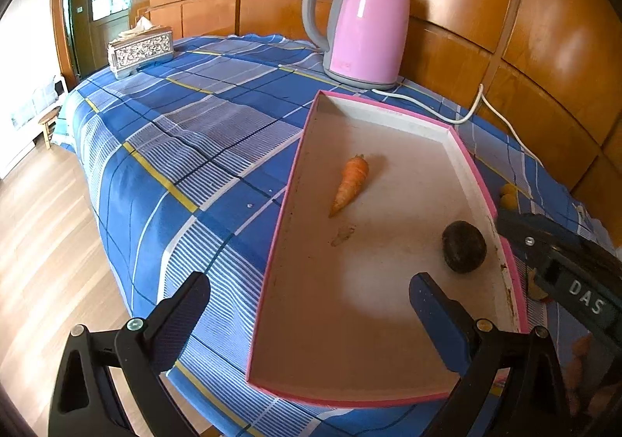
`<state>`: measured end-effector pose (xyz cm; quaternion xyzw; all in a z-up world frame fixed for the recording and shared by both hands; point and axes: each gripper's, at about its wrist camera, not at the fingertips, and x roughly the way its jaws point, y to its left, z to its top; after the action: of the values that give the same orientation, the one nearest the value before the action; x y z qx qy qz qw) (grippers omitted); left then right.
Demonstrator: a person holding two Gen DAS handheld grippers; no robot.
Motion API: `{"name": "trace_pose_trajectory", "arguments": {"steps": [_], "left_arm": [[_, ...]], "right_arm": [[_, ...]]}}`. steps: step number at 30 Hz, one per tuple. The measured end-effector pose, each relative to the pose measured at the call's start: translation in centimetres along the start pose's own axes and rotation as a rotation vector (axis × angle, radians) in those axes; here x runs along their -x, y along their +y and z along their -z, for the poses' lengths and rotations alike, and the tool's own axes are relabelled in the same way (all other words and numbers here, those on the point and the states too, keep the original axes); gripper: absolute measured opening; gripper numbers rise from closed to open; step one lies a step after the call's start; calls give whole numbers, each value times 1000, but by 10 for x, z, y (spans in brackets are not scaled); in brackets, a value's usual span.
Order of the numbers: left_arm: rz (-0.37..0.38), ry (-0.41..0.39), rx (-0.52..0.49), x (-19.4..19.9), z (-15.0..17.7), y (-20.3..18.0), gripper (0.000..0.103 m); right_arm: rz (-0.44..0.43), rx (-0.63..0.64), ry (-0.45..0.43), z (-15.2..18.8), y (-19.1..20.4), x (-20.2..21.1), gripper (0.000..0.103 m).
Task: Organize fruits
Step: 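Carry the dark round vegetable with the right gripper into the tray and release, then move the left gripper to the yellow potatoes and grasp one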
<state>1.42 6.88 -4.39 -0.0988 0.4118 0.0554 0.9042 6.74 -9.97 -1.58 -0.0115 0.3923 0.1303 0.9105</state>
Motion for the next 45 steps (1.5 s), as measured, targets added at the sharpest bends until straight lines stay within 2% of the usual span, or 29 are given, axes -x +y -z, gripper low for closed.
{"name": "trace_pose_trajectory", "arguments": {"steps": [7,14,25,31,35,39,41,45], "left_arm": [[20,-5,-20,4,2,-6,103],[62,-14,-45,8,2,-13,103],[170,-33,-115,17,5,-36,103],[235,-60,-182,25,-2,-56,103],[264,-65,-240,26,-12,-77,103],[292,-9,-312,19,-26,-105,103],[272,-11,-330,17,-34,-117,103],[291,-6,-359,6,-56,-144,103]], "right_arm": [[115,-32,-55,12,-21,25,56],[197,-144,-68,35,-58,43,57],[463,-453,-26,104,-170,76,57],[588,-594,-11,134,-214,93,57],[625,-598,-7,144,-220,95,57],[635,-583,-20,148,-219,99,57],[643,-574,-27,149,-216,99,60],[650,-580,-48,149,-217,94,67]]}}
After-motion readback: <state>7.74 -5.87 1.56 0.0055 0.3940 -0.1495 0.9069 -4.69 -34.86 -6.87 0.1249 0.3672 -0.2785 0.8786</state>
